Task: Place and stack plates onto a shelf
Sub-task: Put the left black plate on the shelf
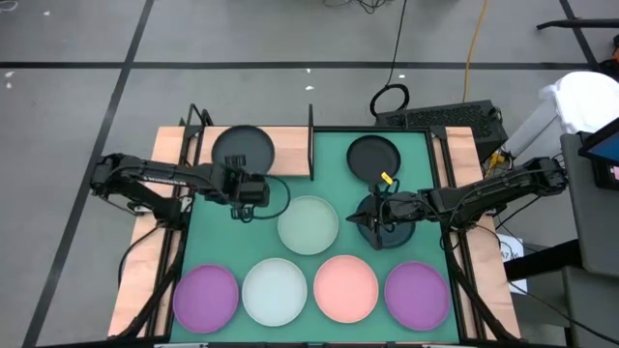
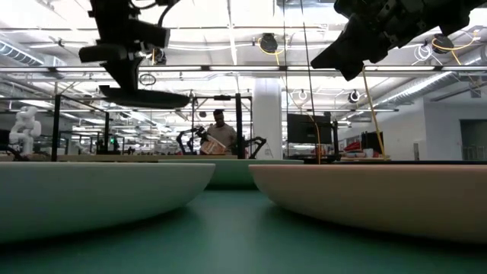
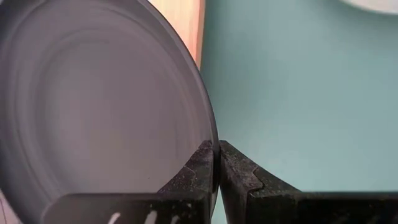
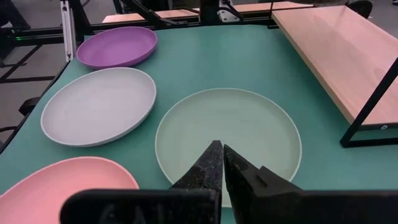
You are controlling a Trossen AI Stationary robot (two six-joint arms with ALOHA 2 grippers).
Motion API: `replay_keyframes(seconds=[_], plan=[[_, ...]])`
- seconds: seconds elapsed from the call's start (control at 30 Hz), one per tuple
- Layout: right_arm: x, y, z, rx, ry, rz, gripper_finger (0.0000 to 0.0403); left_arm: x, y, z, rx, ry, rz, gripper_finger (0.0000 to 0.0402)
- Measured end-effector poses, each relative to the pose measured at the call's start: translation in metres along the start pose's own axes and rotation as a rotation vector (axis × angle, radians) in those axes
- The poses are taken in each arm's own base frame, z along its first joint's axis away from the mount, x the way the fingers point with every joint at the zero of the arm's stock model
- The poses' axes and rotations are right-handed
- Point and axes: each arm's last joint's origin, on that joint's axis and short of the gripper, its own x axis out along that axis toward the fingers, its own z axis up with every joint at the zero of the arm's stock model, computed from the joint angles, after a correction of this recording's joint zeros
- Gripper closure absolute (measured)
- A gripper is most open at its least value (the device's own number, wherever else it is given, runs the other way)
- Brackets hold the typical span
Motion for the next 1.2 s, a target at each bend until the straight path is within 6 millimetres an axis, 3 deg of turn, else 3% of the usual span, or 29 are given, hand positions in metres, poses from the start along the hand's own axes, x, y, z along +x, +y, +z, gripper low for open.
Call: replay_keyframes(seconds=[0.27, 0.6, 0.87, 1.2], plan=[[0.0, 0.0, 0.0, -0.001, 0.0, 0.0, 0.0403, 0.022, 0.003, -0.011, -0.084, 0.009, 0.007, 0.0373], [0.0, 0.0, 0.0, -0.004, 0.0, -0.001, 0.0403, 0.047, 0.015, -0.039, -0.262, 0.017, 0.071, 0.037], [0.0, -0.001, 0.0, -0.004, -0.006, -0.031, 0.0403, 0.07, 0.021, -0.047, -0.313, 0.03, 0.088, 0.0369], [0.0, -0.001, 0.0, -0.004, -0.007, -0.034, 0.0403, 0.08, 0.032, -0.053, -0.369, 0.07, 0.1, 0.0369]])
